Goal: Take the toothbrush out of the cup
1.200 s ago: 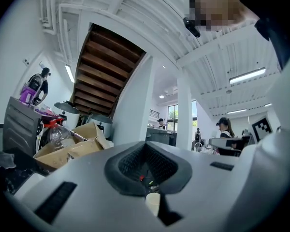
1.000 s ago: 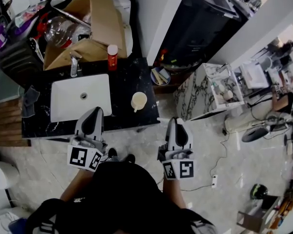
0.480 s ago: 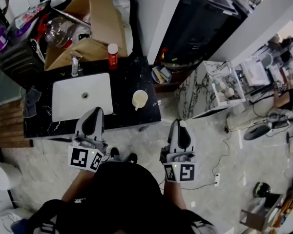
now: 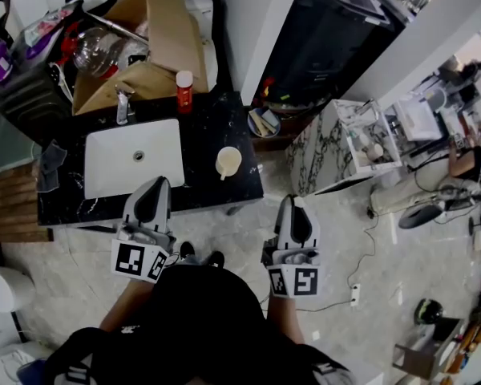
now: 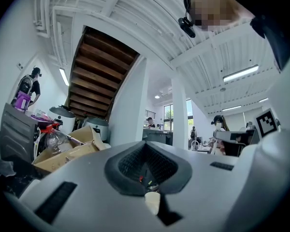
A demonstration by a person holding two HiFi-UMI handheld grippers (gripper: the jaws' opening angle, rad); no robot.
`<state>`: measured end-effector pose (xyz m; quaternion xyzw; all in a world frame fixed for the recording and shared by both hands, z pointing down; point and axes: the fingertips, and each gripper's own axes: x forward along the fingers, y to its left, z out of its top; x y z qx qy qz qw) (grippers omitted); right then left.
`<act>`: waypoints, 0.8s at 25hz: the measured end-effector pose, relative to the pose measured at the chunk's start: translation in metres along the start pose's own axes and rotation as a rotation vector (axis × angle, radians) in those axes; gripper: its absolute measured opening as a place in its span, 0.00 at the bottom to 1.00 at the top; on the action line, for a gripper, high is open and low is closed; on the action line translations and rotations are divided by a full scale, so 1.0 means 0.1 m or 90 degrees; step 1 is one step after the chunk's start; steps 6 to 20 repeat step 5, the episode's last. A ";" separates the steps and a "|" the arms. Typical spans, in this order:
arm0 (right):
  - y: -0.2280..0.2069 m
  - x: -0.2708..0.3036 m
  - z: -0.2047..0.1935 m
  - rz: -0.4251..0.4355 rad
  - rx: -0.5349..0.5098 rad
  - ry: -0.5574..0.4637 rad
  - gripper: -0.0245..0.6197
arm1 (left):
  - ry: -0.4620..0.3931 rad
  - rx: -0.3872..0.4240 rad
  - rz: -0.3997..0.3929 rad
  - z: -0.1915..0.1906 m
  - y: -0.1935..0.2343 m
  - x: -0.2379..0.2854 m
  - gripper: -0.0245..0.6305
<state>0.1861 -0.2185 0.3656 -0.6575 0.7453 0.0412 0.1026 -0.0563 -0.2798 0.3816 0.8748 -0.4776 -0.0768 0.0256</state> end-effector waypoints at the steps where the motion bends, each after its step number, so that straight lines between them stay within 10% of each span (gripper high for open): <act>1: 0.00 0.00 -0.01 -0.001 -0.001 0.001 0.10 | -0.001 -0.001 -0.004 0.01 -0.02 0.00 0.04; 20: -0.02 0.01 -0.02 -0.004 0.000 0.002 0.10 | -0.005 0.007 -0.026 0.04 -0.11 0.04 0.04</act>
